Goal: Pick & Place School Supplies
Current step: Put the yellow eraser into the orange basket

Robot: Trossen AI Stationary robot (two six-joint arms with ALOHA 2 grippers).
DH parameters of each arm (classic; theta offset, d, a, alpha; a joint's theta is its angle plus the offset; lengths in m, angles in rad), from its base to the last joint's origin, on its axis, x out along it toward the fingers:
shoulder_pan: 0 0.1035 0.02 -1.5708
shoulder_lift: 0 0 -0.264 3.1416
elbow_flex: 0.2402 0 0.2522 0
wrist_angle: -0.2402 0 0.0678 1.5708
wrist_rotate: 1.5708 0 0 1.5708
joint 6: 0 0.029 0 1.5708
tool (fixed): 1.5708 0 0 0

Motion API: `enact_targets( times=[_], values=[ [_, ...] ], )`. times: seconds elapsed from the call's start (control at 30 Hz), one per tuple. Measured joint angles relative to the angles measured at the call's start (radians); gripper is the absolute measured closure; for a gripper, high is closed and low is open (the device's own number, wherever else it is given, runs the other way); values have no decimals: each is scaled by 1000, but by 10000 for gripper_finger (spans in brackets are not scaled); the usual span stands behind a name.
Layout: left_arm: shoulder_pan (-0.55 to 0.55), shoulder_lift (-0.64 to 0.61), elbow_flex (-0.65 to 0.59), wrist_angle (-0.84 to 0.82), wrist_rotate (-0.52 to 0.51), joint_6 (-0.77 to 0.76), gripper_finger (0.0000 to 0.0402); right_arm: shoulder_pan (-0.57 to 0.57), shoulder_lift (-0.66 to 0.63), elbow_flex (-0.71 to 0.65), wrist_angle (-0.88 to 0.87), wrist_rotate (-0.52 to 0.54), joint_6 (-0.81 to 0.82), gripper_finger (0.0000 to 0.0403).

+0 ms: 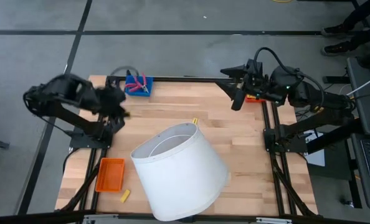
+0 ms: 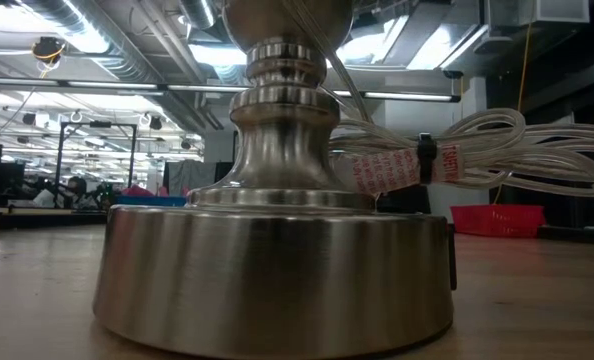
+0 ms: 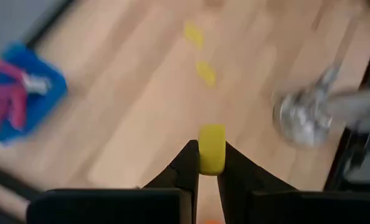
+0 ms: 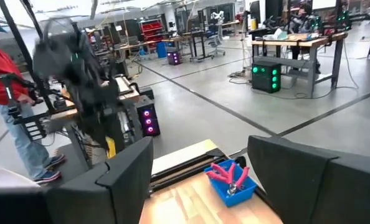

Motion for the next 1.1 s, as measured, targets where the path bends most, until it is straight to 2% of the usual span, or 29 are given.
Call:
enact_targets(
  times=[0.17,0.3,0.5,0.6,0.7,0.93,1.1],
  values=[
    [-170,-97,-265,15,65,-211,373,12,0,0,-4,1,45,138],
    [-343,-155,-440,136,132,-394,373,26,0,0,-9,0,80,138],
    [-613,-165,-606,239,210,-657,373,53,0,0,-9,38,104,138],
    [-711,-150,-657,271,237,-768,373,65,0,0,-10,61,104,138],
    [-765,-121,-696,310,274,-836,373,71,0,0,-11,77,106,138],
    [-807,-31,-789,505,286,-887,373,72,0,0,-15,89,115,138],
    [-836,20,-830,540,302,-923,373,73,0,0,-24,97,126,138]
  ],
)
